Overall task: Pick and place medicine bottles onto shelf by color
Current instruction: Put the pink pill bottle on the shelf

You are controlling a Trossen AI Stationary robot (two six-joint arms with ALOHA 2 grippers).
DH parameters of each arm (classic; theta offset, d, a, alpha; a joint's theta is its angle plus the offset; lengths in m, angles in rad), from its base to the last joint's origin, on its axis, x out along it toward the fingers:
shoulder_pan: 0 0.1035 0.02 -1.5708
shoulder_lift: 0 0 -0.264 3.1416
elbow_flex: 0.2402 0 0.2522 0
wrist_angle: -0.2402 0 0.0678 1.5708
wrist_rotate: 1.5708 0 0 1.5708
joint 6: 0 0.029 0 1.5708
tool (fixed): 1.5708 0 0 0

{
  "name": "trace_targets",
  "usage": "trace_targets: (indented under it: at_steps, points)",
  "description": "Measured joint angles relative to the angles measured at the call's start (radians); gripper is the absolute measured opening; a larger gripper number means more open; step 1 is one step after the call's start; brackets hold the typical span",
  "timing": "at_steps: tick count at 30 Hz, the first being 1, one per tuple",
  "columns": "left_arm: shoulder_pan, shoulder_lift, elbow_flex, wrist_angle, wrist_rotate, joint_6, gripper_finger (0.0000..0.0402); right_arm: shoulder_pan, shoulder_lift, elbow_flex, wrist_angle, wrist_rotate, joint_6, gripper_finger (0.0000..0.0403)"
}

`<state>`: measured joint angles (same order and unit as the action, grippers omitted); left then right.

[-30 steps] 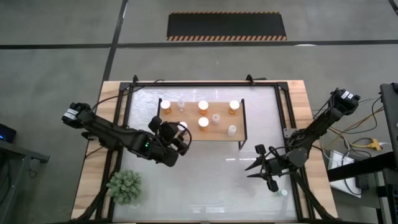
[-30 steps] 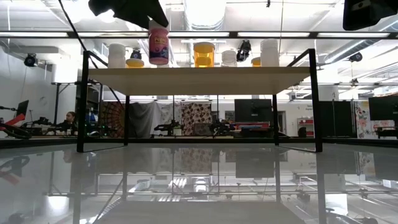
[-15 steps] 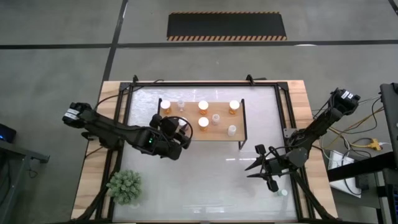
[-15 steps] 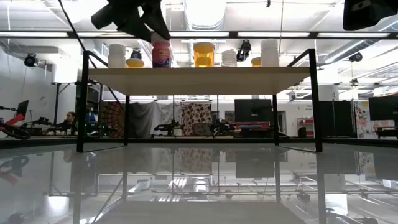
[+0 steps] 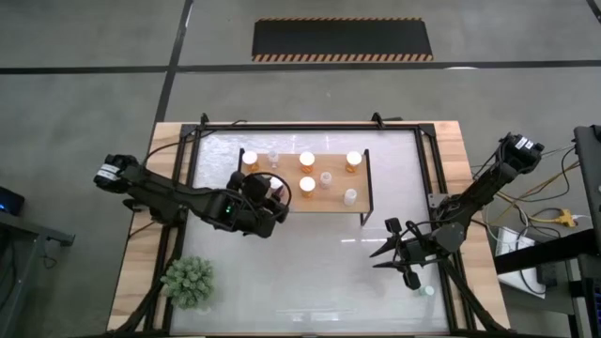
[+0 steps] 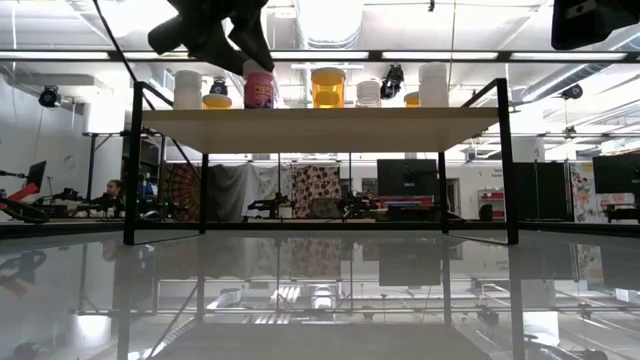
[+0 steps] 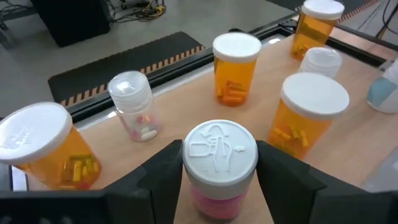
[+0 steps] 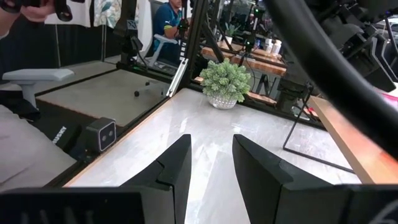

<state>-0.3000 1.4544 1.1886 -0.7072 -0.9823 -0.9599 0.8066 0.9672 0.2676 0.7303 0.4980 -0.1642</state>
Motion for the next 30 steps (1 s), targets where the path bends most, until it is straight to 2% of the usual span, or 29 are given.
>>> trace_targets:
  at_steps: [30]
  points:
    - [-0.001, -0.017, 0.008, -0.004, 0.036, 0.053, 0.0183, 0.0, 0.0, 0.0, -0.001, 0.0, 0.0, 0.0109]
